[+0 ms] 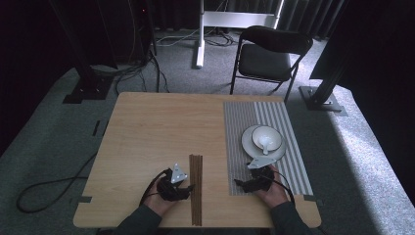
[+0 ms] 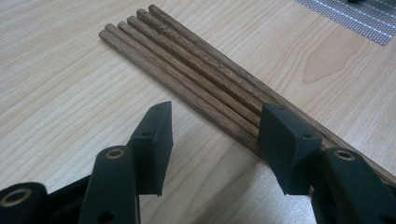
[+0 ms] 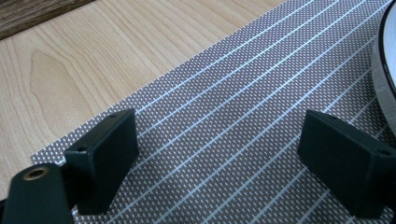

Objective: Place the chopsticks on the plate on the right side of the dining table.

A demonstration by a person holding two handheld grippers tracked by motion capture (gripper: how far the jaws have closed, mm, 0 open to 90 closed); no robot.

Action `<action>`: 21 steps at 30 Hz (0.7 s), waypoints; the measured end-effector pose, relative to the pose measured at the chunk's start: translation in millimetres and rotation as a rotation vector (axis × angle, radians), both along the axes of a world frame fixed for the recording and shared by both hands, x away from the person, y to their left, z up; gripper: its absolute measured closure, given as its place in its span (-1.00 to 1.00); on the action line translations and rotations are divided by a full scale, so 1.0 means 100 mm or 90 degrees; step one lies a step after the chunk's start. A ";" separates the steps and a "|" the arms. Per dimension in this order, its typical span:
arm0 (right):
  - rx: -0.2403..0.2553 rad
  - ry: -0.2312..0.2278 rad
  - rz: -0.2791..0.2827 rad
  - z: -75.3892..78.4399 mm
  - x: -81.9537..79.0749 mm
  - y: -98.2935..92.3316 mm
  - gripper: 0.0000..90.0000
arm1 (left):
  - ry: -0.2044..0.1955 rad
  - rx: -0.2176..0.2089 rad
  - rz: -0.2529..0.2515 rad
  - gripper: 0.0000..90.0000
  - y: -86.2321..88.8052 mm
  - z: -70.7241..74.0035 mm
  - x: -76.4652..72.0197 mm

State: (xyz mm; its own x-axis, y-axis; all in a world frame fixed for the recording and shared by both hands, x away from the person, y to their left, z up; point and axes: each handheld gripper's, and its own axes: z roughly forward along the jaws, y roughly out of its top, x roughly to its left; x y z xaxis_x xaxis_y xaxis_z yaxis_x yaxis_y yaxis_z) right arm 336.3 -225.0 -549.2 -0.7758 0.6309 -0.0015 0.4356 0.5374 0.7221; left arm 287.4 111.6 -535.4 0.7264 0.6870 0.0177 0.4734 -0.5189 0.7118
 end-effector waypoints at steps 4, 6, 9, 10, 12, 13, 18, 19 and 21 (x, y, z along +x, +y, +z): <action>0.000 0.000 0.000 0.00 0.00 0.00 -0.75 | 0.001 0.001 -0.005 0.01 -0.01 0.00 -0.01; 0.000 0.000 0.000 0.00 0.00 0.00 -0.75 | 0.006 0.000 -0.001 0.01 -0.01 0.00 0.00; 0.000 0.000 0.000 0.00 0.00 0.00 -0.75 | 0.010 0.018 0.008 0.04 0.01 -0.01 0.01; 0.000 0.000 -0.001 0.00 0.00 0.00 -0.75 | 0.010 0.018 0.008 0.04 0.01 -0.01 0.01; 0.000 0.000 -0.001 0.00 0.00 0.00 -0.75 | 0.012 0.022 0.016 0.05 0.01 -0.01 0.02; 0.000 0.000 -0.001 0.00 0.00 0.00 -0.75 | 0.012 0.022 0.016 0.06 0.01 -0.01 0.02; 0.000 0.000 -0.001 0.00 0.00 0.00 -0.75 | 0.012 0.030 0.028 0.09 0.02 -0.01 0.03; 0.000 0.000 -0.002 0.00 0.00 0.00 -0.75 | 0.014 0.031 0.037 0.11 0.04 -0.01 0.03; 0.000 0.000 -0.002 0.00 0.00 0.00 -0.75 | 0.017 0.027 0.048 0.16 0.05 -0.01 0.04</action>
